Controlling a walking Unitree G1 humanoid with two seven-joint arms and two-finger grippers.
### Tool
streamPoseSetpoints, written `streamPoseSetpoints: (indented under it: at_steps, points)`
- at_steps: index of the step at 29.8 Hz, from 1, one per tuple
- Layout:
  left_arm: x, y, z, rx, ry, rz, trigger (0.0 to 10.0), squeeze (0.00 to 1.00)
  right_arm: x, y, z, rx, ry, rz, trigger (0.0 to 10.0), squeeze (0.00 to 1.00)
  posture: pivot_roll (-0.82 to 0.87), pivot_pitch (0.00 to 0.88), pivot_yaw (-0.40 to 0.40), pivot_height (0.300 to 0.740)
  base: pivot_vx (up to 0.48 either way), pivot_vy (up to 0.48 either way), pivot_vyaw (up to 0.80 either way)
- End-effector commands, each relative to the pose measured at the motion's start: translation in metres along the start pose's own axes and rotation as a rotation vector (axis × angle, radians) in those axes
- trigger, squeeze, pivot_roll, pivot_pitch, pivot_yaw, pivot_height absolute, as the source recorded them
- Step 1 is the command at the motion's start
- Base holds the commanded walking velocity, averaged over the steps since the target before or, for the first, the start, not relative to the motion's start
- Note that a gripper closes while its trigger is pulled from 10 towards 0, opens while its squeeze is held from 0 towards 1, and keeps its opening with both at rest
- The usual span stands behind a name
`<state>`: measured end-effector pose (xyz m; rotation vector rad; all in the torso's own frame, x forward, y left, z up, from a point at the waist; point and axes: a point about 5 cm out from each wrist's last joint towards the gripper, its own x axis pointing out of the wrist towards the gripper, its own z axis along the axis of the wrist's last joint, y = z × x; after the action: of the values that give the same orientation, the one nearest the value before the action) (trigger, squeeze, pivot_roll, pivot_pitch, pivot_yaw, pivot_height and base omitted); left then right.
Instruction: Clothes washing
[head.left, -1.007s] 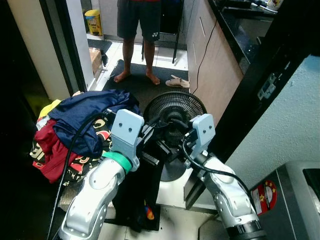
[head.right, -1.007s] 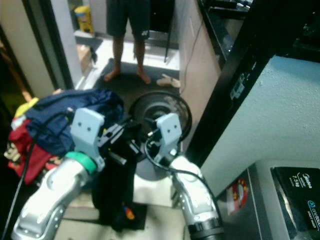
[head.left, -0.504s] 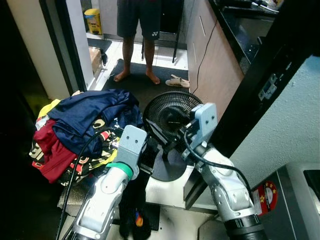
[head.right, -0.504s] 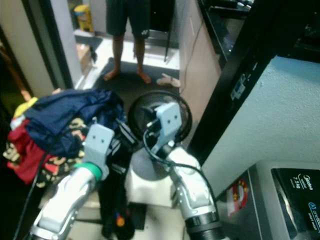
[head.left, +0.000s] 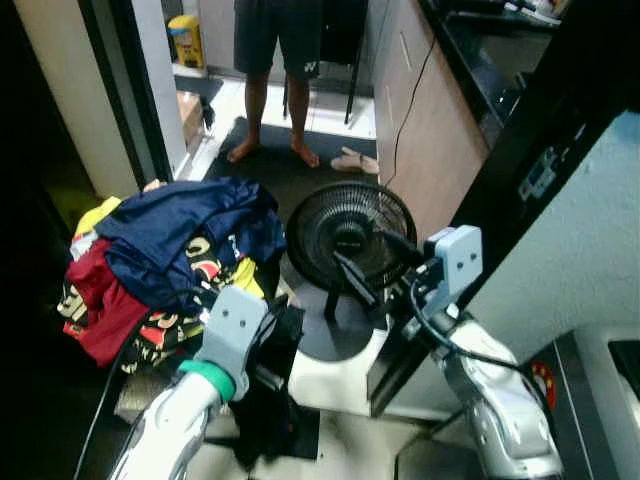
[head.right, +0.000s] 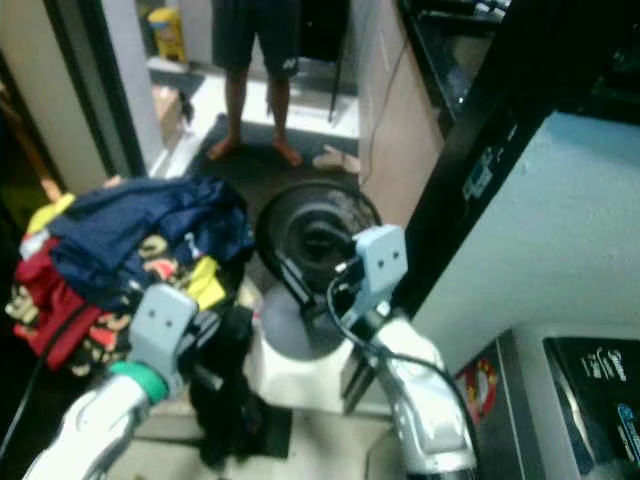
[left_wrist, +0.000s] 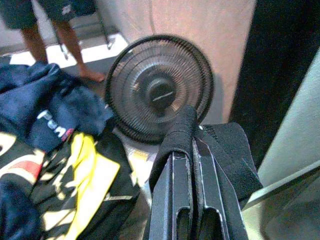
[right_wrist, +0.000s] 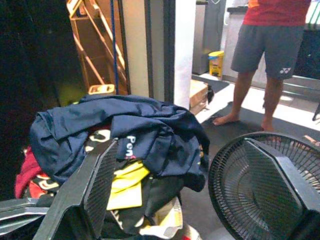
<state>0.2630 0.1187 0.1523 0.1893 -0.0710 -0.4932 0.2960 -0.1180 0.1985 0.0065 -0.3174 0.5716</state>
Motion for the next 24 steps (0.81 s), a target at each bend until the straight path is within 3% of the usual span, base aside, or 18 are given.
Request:
streamPoseSetpoints:
  at_steps: [1,2,3,6,15,16,17,24]
  points:
    - [-0.003,-0.003,-0.002,-0.011,0.012,-0.013,10.0,0.00,-0.014,-0.005,-0.014,-0.085,0.073,-0.023,10.0,0.00,0.04,0.098,-0.030,0.740,0.000,0.000,0.00]
    - [0.000,-0.003,-0.002,-0.016,0.005,-0.006,10.0,0.00,-0.018,-0.003,-0.023,-0.144,0.127,0.003,10.0,0.00,0.03,0.093,-0.031,0.740,0.000,0.000,0.00]
    - [0.000,-0.003,-0.002,-0.016,0.005,-0.006,10.0,0.00,-0.018,-0.003,-0.023,-0.144,0.127,0.003,10.0,0.00,0.03,0.093,-0.031,0.740,0.000,0.000,0.00]
    - [0.016,-0.005,0.008,-0.050,-0.043,0.001,10.0,0.00,-0.030,0.003,-0.054,-0.281,0.284,0.127,10.0,0.00,0.03,0.089,-0.031,0.740,0.000,0.000,0.00]
    - [0.027,-0.007,0.025,-0.082,-0.102,-0.009,10.0,0.00,-0.043,0.009,-0.068,-0.227,0.344,0.134,10.0,0.00,0.03,0.087,-0.034,0.740,0.000,0.000,0.00]
    - [0.028,-0.007,0.029,-0.096,-0.114,-0.010,10.0,0.00,-0.047,0.011,-0.071,-0.213,0.358,0.137,2.7,0.00,0.02,0.087,-0.035,0.740,0.000,0.000,0.00]
    - [0.028,-0.006,0.033,-0.103,-0.123,-0.010,10.0,0.00,-0.051,0.013,-0.074,-0.201,0.368,0.141,0.0,0.00,0.01,0.088,-0.033,0.740,0.000,0.000,0.00]
    - [0.030,-0.005,0.037,-0.107,-0.135,-0.008,10.0,0.00,-0.054,0.017,-0.078,-0.195,0.359,0.143,0.0,0.00,0.01,0.089,-0.033,0.740,0.000,0.000,0.00]
